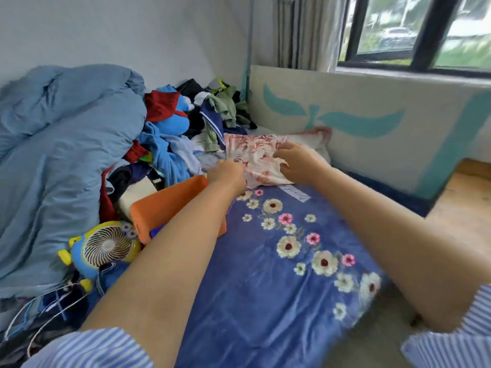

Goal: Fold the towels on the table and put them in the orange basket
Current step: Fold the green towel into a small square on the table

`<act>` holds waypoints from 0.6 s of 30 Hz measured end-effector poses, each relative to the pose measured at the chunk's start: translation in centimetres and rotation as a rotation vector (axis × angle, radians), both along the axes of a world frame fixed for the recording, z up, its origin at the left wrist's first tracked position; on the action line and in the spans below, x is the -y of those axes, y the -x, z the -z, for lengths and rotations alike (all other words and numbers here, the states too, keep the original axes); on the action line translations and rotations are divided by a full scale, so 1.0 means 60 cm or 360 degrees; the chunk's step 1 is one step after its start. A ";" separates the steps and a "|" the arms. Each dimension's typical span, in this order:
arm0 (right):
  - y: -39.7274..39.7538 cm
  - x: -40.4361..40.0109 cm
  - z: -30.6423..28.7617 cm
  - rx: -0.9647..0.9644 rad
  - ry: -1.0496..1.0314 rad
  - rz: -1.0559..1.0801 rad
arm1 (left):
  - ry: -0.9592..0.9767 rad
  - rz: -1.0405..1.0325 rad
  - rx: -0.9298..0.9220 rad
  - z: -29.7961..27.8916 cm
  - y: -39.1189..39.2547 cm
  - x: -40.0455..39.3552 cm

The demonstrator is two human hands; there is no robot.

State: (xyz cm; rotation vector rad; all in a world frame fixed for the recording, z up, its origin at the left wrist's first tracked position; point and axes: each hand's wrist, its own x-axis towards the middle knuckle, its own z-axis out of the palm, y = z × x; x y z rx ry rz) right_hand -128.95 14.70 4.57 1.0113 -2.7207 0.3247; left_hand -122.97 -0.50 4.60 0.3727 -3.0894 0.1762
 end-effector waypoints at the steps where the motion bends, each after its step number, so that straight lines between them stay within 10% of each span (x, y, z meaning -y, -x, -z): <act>1: -0.011 -0.037 -0.003 0.0023 0.0000 0.0089 | 0.0014 0.0073 0.0021 -0.003 -0.003 -0.036; 18: -0.224 -0.794 0.038 0.0078 -0.0094 0.1315 | 0.0028 0.1361 -0.0023 0.046 0.015 -0.799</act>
